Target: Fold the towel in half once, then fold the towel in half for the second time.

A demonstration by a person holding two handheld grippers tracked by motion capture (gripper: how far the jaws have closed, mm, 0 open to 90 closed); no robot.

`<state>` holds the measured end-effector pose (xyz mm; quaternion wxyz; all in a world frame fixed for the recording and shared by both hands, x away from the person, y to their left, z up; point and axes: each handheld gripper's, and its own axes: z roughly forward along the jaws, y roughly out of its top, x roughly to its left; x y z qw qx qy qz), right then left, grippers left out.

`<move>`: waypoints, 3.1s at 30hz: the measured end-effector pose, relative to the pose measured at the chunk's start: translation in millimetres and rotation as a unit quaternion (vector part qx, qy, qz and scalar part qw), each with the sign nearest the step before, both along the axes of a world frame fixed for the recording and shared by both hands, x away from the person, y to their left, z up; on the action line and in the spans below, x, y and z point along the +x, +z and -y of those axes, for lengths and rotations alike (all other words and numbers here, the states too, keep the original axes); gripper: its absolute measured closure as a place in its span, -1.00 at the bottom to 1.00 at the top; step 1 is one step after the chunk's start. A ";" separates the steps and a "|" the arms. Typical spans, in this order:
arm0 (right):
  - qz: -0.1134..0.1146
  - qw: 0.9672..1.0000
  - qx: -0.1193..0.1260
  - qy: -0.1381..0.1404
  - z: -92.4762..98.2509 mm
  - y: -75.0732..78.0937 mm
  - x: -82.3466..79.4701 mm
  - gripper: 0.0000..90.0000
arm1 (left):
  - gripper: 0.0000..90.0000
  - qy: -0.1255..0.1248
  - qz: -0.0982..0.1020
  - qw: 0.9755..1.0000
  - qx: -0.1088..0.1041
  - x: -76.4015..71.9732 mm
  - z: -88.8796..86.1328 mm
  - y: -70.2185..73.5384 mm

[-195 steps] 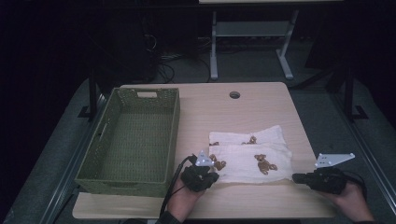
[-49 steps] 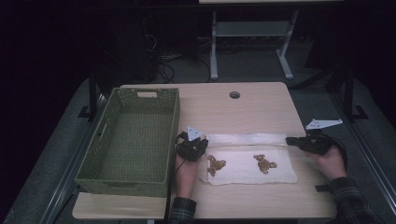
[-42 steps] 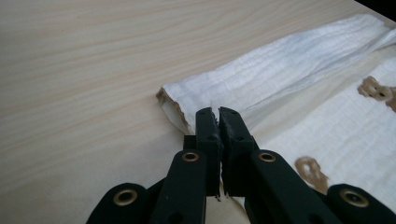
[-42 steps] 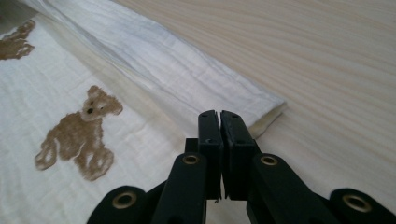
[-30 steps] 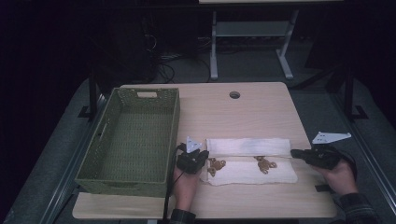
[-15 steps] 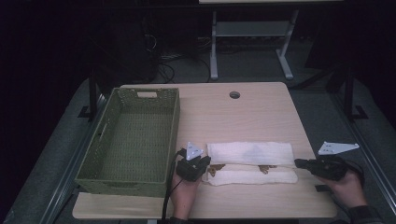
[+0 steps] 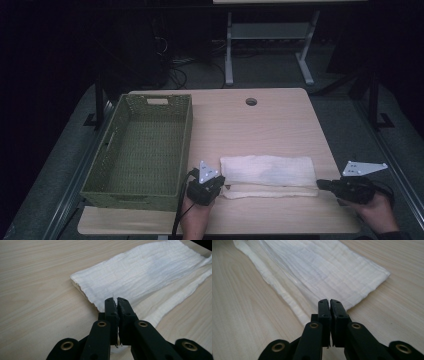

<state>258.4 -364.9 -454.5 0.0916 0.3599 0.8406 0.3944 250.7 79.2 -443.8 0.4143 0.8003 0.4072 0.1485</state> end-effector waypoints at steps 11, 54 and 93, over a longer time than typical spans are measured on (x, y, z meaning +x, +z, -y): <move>-0.028 1.000 0.002 0.007 1.2 -4.5 -2.4 0.64 | 0.84 -0.006 -0.023 1.000 0.012 -6.8 -1.2 -5.7; -0.012 0.998 -0.025 -0.051 -9.5 -13.1 104.9 0.63 | 0.40 0.002 -0.022 0.998 0.053 99.5 18.2 -4.2; 0.001 0.997 -0.022 -0.068 -1.5 -6.3 124.1 0.94 | 0.92 0.011 -0.034 0.999 0.031 124.9 15.0 -10.7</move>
